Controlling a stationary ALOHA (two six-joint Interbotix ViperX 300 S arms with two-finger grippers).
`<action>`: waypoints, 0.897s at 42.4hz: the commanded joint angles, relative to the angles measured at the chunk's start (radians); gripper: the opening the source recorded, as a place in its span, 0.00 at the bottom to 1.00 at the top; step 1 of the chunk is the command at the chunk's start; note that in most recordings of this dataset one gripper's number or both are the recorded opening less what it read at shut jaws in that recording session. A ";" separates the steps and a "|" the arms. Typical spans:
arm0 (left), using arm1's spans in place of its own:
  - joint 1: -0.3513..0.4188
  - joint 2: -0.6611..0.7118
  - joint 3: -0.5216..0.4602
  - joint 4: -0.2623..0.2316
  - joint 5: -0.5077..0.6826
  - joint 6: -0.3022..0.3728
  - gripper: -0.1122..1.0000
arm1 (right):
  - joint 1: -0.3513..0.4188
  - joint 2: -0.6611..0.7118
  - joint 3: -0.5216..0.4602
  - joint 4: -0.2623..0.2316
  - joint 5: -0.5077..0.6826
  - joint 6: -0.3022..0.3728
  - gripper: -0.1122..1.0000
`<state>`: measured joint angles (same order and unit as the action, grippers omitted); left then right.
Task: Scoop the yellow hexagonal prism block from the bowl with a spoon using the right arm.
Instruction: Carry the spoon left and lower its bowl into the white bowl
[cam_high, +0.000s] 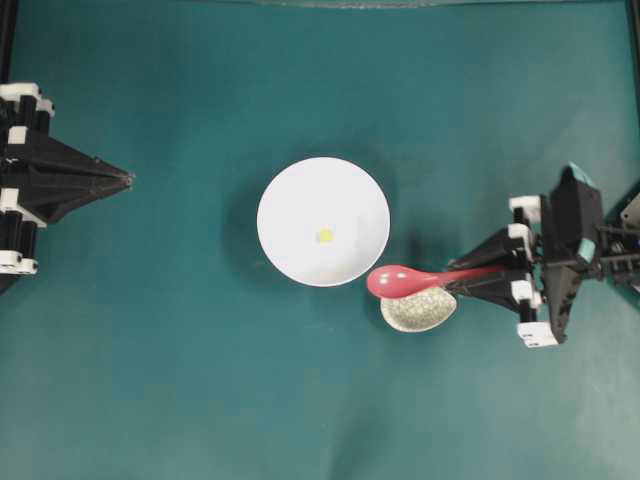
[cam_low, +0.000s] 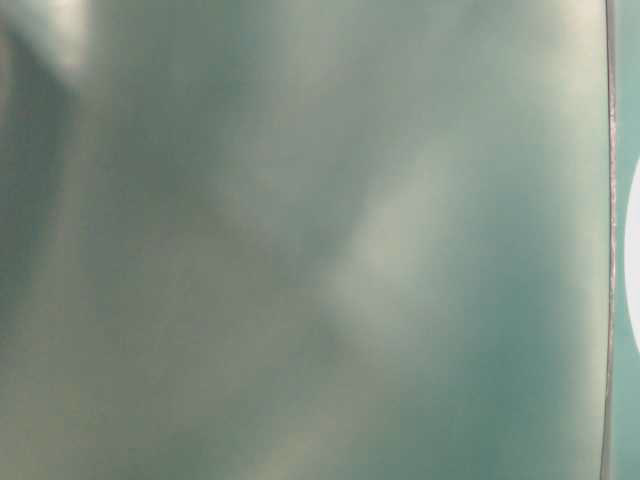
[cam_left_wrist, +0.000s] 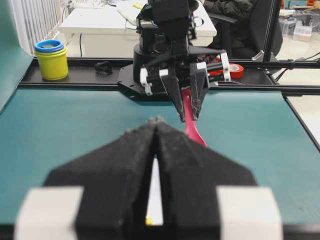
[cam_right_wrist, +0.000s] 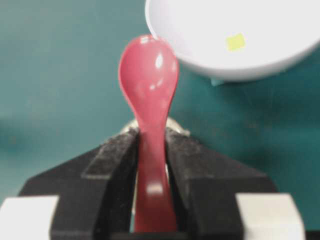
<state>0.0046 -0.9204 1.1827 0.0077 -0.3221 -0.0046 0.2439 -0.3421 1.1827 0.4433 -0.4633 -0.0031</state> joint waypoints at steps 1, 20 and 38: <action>0.002 0.005 -0.018 0.002 -0.005 -0.002 0.10 | -0.063 -0.049 -0.087 0.000 0.167 -0.026 0.32; 0.002 0.003 -0.018 0.003 0.005 -0.002 0.10 | -0.310 0.002 -0.436 -0.020 0.795 -0.054 0.32; 0.002 0.002 -0.018 0.003 0.006 -0.003 0.10 | -0.382 0.178 -0.640 -0.121 1.077 -0.040 0.32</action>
<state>0.0046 -0.9219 1.1827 0.0092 -0.3114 -0.0061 -0.1365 -0.1687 0.5937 0.3451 0.5783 -0.0491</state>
